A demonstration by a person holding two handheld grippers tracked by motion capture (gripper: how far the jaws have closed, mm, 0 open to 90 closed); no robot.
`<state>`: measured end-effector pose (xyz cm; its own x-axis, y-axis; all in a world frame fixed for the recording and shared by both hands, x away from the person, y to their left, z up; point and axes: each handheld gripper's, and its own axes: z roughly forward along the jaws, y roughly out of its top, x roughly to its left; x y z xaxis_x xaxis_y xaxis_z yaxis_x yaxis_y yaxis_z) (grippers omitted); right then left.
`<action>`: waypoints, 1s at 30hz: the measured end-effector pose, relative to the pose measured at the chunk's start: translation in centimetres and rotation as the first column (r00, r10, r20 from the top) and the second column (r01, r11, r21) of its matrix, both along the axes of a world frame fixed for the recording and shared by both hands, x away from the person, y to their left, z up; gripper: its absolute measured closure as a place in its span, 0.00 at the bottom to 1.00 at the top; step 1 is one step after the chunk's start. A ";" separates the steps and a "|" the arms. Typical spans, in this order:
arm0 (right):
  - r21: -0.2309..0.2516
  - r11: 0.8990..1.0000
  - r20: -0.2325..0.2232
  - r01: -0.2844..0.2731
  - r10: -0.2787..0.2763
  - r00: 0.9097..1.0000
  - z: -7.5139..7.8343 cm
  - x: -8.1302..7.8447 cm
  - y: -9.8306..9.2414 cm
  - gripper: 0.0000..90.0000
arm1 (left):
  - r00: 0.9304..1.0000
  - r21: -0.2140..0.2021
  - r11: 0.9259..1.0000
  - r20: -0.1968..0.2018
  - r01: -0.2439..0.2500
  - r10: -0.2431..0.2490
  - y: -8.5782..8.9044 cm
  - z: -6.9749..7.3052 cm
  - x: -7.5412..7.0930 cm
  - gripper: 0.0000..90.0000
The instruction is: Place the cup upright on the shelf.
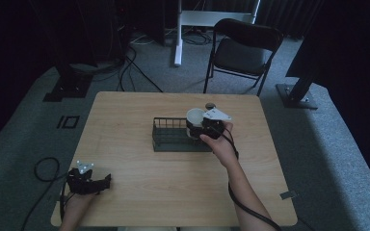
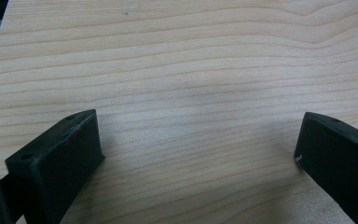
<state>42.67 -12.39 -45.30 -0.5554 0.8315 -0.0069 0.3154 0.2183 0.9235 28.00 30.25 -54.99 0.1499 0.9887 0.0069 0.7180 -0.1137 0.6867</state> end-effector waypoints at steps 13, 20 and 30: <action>-0.002 1.000 -0.018 0.009 -0.009 1.000 -1.3 -0.1 -0.5 0.22 | 1.000 0.000 1.000 0.000 0.000 0.000 0.0 0.0 0.0 0.01; -0.003 1.000 -0.009 0.010 -0.010 1.000 -1.5 -0.2 -0.5 0.22 | 1.000 0.000 1.000 0.000 0.000 0.000 0.0 0.0 0.0 0.01; -0.009 1.000 -0.021 -0.004 0.004 1.000 -1.3 -0.1 -0.6 0.22 | 1.000 0.000 1.000 0.001 0.000 0.000 0.0 0.0 0.0 0.01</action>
